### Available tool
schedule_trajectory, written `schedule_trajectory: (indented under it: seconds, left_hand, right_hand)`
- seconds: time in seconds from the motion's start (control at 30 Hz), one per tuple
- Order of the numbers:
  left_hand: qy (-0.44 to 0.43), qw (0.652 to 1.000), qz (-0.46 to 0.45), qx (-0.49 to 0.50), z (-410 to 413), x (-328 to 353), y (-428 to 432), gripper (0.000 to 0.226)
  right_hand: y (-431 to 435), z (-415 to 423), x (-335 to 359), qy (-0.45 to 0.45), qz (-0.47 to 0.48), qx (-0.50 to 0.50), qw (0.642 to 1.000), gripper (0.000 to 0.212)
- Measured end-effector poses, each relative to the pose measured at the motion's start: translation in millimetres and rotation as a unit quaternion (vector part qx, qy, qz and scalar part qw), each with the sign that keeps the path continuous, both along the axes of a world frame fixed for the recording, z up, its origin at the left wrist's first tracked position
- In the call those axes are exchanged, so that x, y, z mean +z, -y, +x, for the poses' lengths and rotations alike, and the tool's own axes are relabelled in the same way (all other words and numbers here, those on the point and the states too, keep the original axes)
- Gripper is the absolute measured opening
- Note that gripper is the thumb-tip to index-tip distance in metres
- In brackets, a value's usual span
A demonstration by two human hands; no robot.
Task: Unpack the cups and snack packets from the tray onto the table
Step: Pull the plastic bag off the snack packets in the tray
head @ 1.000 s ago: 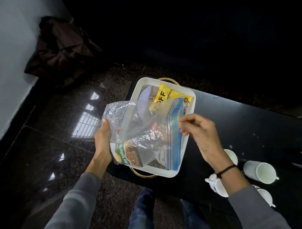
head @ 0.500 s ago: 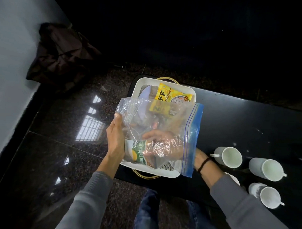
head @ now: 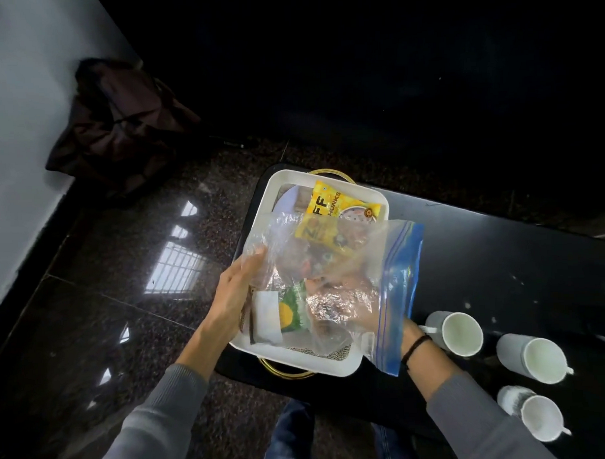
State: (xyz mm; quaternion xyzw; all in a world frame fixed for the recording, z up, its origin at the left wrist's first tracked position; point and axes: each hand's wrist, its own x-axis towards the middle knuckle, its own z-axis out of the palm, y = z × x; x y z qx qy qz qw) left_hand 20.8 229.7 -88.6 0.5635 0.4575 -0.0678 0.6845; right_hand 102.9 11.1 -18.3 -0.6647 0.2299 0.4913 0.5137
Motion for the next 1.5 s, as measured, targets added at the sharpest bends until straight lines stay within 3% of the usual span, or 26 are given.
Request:
schedule_trajectory:
  seconds: [0.03,0.1,0.2,0.33,0.43,0.57,0.67,0.73,0.83,0.9,1.0,1.17,1.33,1.43,1.5]
  left_hand:
    - [0.001,1.000,-0.002,0.010,0.1,0.6,-0.4,0.023]
    - [0.007,1.000,-0.005,0.013,0.6,3.1,-0.3,0.022]
    - [0.017,1.000,0.017,0.009,3.1,6.8,3.0,0.025]
    - [0.088,0.995,0.032,0.018,7.0,8.4,11.6,0.034]
    - [0.114,0.989,0.079,0.054,8.6,6.3,13.7,0.032]
    - [0.041,0.984,0.082,0.154,9.9,-1.5,9.0,0.042]
    - [0.013,0.981,0.047,0.186,6.5,-3.5,9.4,0.042]
    - [0.017,0.985,0.000,0.172,3.3,-2.2,7.8,0.051]
    - [0.060,0.984,-0.159,0.050,1.8,-0.7,-1.1,0.070]
    - [0.030,0.974,-0.222,-0.007,1.7,3.4,-2.2,0.064]
    - [-0.016,0.973,-0.229,0.012,1.2,1.0,-1.2,0.056]
    - [0.059,0.958,-0.253,0.123,4.7,1.5,-10.1,0.030]
    - [0.126,0.930,-0.270,0.217,10.3,5.3,-12.9,0.044]
    - [0.154,0.923,-0.241,0.256,13.4,5.8,-11.7,0.011]
    - [0.160,0.914,-0.237,0.287,15.9,6.5,-10.9,0.008]
  right_hand:
    - [-6.3,1.1,-1.5,-0.009,0.023,-0.008,1.000,0.050]
    - [-23.7,10.2,-3.6,-0.020,0.092,-0.048,0.994,0.026]
    - [-37.1,18.5,-2.6,-0.033,0.136,-0.058,0.988,0.039]
    - [-40.5,16.5,-6.8,0.002,0.109,0.093,0.990,0.042]
    - [-28.5,15.8,-18.5,0.023,0.077,0.135,0.988,0.044]
    - [1.5,25.2,-26.7,0.028,0.050,0.001,0.998,0.030]
    - [5.4,41.8,-19.0,0.084,0.112,-0.042,0.989,0.010]
    - [10.2,46.8,-12.5,0.131,0.121,-0.052,0.983,0.013]
    - [25.7,51.7,-15.3,0.178,0.118,-0.083,0.973,0.010]
    - [29.2,54.6,-14.9,0.184,0.123,-0.094,0.971,0.012]
    - [31.3,53.8,-16.8,0.192,0.118,-0.115,0.967,0.006]
    - [34.9,47.5,-18.7,0.168,0.130,-0.208,0.955,0.018]
    - [37.4,32.2,-22.2,0.149,0.132,-0.281,0.939,0.014]
    - [38.4,18.5,-23.7,0.180,0.098,-0.296,0.933,0.020]
    - [39.5,6.2,-22.8,0.208,0.068,-0.305,0.927,0.030]
